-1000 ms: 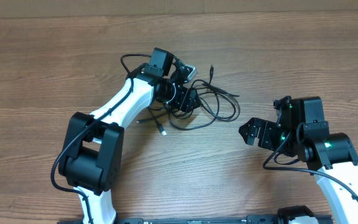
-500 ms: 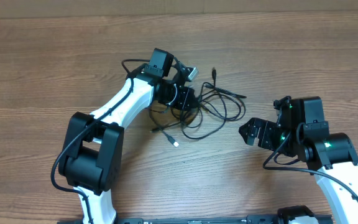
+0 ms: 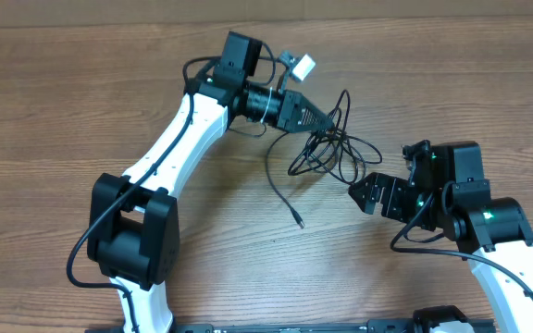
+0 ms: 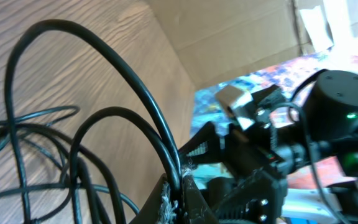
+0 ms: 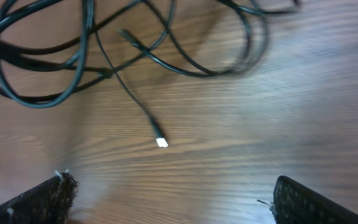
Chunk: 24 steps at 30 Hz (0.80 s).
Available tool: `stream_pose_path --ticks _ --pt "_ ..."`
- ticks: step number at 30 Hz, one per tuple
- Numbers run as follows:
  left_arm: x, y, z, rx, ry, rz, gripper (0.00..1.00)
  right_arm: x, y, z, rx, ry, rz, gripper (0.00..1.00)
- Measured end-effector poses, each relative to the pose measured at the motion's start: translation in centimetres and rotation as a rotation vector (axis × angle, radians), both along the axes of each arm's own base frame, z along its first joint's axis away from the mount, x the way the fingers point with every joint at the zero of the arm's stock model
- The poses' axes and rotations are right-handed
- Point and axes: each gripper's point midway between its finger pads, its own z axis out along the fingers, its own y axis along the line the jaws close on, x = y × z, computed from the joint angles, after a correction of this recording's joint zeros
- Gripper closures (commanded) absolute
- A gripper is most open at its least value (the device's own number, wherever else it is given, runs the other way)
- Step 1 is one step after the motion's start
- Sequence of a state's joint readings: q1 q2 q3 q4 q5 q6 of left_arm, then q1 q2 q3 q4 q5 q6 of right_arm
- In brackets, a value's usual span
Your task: Untangle cables
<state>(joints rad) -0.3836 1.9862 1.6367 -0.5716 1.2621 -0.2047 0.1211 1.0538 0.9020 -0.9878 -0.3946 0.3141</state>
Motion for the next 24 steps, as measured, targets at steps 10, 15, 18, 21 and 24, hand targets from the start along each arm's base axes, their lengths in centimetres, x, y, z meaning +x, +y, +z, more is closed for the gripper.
stream_pose_path --ticks 10,15,18,21,24 --pt "-2.8 -2.4 3.3 -0.089 0.037 -0.123 0.96 3.1 1.6 2.8 0.176 -0.074 -0.113 0.0" --pt "-3.8 -3.0 5.1 -0.14 0.036 -0.179 0.96 4.3 1.2 3.4 0.23 -0.06 -0.243 0.0" --pt "-4.0 -3.2 6.2 -0.17 0.021 -0.204 0.96 4.5 0.9 3.3 0.237 -0.046 -0.291 0.0" --pt "-3.9 -3.4 6.9 -0.192 0.004 -0.216 0.96 4.7 0.7 2.8 0.232 -0.022 -0.323 0.0" --pt "-3.8 -3.9 7.6 -0.21 -0.018 -0.228 0.96 5.1 0.6 1.5 0.219 0.024 -0.342 0.0"
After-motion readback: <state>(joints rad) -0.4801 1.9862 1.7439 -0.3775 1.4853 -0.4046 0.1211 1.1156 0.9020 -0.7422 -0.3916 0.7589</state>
